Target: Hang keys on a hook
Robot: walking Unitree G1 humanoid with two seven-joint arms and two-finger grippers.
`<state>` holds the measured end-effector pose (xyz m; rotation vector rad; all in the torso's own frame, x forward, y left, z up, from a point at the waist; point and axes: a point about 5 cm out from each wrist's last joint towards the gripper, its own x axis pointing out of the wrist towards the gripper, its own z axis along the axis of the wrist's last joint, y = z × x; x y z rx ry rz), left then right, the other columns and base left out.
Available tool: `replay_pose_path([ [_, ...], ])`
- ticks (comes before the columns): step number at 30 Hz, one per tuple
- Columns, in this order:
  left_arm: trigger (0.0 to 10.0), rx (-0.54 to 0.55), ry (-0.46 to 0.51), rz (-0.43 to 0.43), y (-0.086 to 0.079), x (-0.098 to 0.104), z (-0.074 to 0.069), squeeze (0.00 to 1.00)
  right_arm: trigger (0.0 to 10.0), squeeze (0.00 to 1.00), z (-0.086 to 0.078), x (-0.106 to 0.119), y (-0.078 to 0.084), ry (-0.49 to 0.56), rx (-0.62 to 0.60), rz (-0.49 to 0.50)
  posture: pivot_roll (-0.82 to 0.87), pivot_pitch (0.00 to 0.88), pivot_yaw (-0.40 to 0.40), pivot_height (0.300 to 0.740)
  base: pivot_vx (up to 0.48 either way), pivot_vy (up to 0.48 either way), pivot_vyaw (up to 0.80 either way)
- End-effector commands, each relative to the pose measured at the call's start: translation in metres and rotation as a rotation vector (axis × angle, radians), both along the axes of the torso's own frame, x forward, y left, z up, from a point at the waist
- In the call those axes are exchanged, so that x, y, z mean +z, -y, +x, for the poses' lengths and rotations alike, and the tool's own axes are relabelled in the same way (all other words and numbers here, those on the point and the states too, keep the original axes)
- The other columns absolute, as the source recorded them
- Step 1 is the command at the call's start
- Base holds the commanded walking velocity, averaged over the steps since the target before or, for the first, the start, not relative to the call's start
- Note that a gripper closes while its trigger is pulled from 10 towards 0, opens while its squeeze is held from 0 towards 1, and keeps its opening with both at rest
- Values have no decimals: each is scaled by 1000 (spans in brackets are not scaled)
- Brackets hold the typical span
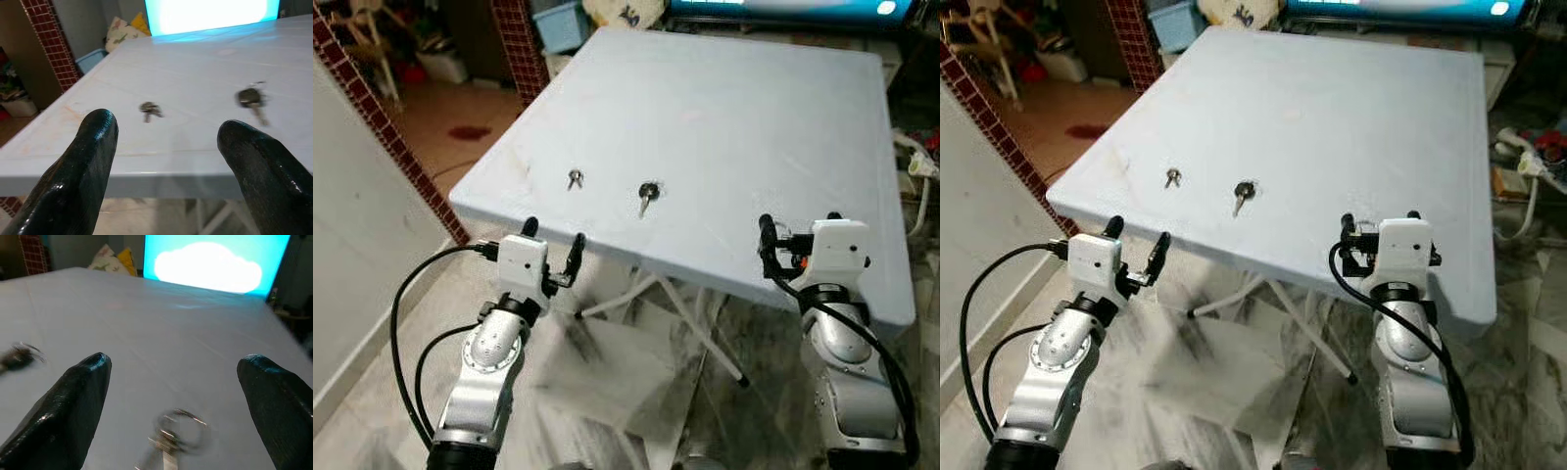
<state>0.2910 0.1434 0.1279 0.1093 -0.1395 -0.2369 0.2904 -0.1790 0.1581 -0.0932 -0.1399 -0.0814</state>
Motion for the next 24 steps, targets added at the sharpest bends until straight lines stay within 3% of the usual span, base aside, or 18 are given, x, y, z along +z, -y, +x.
replay_pose_path([
  [1, 10000, 32, -3, 11, -10, -1, -1, 0, 10000, 0, 1, 3, -10, 11, 45, 44, -64, 159, 80, 740, 352, 0, 0],
  [5, 10000, 38, -5, 22, -11, 0, -1, 0, 10000, 0, 2, 6, -14, 10, 64, 48, -61, 159, 79, 740, 316, 0, 0],
  [10, 10000, 65, -10, 26, -13, -2, -1, 0, 10000, 0, 2, 3, -22, -20, 127, 69, -56, 158, 82, 740, 0, 0, 0],
  [18, 10000, 88, -7, 29, -16, 0, 2, 0, 10000, 0, 2, 4, -50, -34, 280, 143, -45, 151, 91, 740, 0, 0, 0],
  [24, 10000, 96, -29, 10, -17, 0, 3, 0, 10000, 0, 4, 1, -47, -44, 257, 154, -38, 153, 94, 740, 0, 0, 0],
])
